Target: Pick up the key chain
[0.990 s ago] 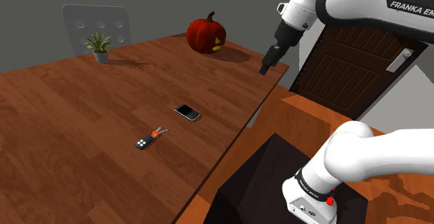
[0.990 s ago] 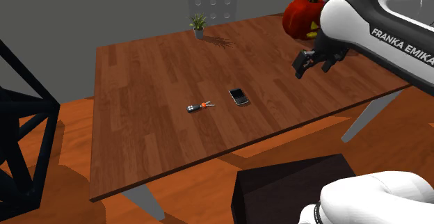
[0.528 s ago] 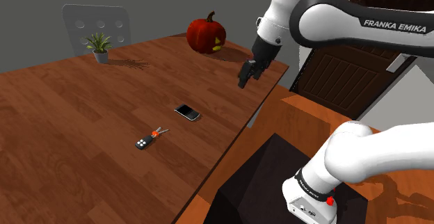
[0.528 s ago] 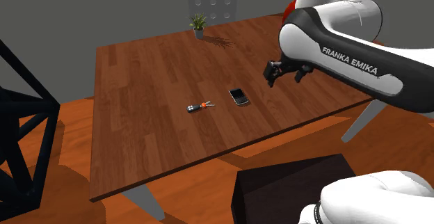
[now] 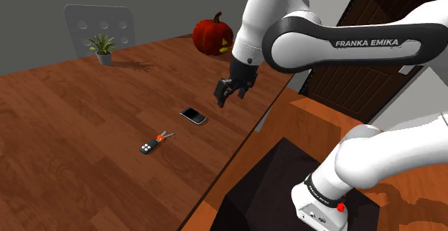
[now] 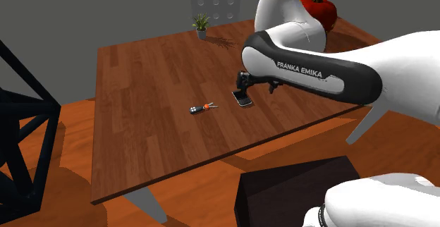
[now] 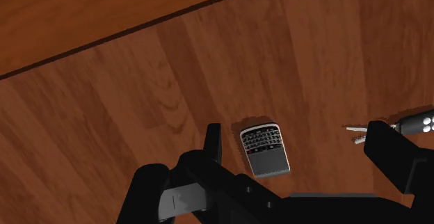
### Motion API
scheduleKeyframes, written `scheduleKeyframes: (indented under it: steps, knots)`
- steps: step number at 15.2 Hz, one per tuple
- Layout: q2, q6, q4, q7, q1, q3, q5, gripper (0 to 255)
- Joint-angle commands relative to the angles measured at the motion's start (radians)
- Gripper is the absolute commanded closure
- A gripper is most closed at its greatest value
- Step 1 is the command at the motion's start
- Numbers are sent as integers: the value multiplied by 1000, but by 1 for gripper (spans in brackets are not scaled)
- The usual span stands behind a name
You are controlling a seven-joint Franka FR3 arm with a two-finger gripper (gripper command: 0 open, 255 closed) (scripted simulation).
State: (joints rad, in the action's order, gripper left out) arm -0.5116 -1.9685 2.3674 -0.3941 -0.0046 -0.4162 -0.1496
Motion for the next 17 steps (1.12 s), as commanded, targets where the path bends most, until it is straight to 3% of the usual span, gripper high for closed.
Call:
scheduleKeyframes:
  steps: [1, 6, 11, 17]
  knots:
    - [81, -42, -35, -75, -11, -53, 6, 0]
    - [267, -116, -126, -263, -36, -165, 59, 0]
    - [492, -163, -253, -481, -42, -251, 187, 0]
    - [784, -161, -459, -731, 42, -256, 380, 0]
